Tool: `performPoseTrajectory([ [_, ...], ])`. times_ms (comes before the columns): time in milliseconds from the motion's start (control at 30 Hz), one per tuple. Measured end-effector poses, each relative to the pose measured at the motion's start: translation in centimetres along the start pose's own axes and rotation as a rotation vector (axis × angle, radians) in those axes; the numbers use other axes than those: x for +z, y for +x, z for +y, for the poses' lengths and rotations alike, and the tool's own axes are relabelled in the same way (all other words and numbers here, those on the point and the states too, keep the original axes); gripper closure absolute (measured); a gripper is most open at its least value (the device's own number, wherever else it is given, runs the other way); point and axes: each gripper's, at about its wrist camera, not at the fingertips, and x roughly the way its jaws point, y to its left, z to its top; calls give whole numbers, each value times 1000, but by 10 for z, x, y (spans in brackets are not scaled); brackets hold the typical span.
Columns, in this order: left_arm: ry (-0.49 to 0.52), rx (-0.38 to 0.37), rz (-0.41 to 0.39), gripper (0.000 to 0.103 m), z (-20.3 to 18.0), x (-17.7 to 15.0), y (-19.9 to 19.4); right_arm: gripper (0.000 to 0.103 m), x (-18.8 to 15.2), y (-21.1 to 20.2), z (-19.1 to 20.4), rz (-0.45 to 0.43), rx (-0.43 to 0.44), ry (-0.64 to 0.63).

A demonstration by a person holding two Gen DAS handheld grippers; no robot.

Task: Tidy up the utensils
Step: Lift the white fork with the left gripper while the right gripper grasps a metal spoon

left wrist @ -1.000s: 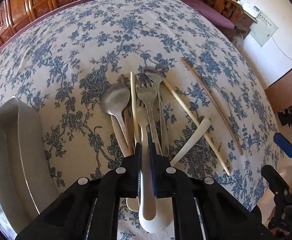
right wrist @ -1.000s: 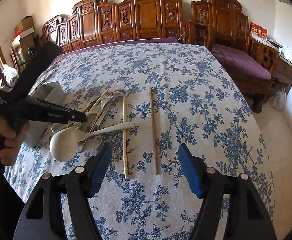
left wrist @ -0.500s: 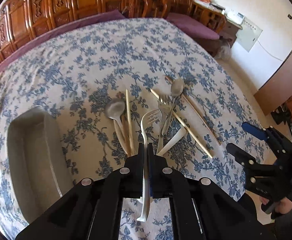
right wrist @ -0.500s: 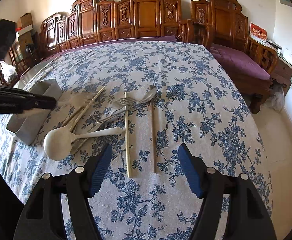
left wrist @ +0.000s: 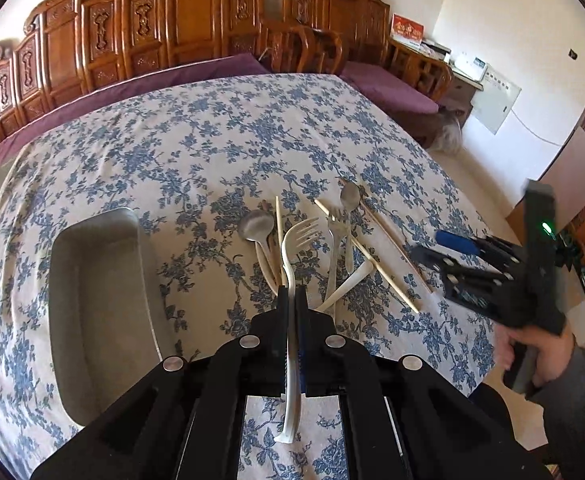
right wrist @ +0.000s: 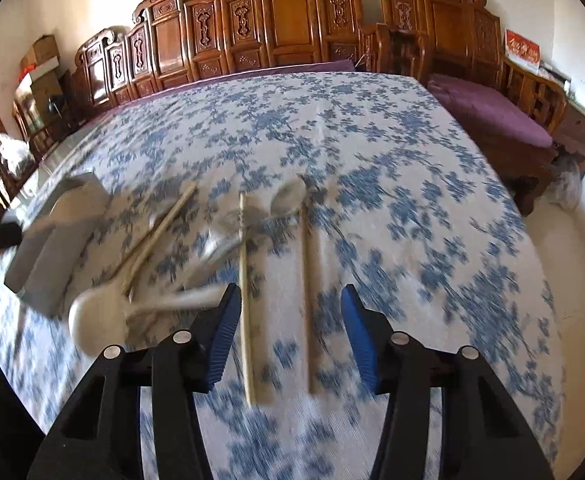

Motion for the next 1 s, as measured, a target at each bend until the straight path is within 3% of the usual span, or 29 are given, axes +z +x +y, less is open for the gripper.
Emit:
performPoseTrajectory([
  [167, -21, -7, -16, 101, 8, -1, -4, 62, 23, 33, 11, 26, 29, 43],
  [267, -30, -16, -23, 101, 13, -2, -5, 71, 32, 52, 15, 50, -1, 75],
  [433, -39, -28, -27, 101, 19, -4, -6, 72, 43, 70, 10, 68, 4, 166],
  [633, -50, -47, -42, 101, 29, -7, -11, 77, 49, 83, 16, 110, -76, 144],
  [1000, -75, -52, -68, 101, 50, -11, -21, 77, 54, 92, 25, 137, -107, 149],
])
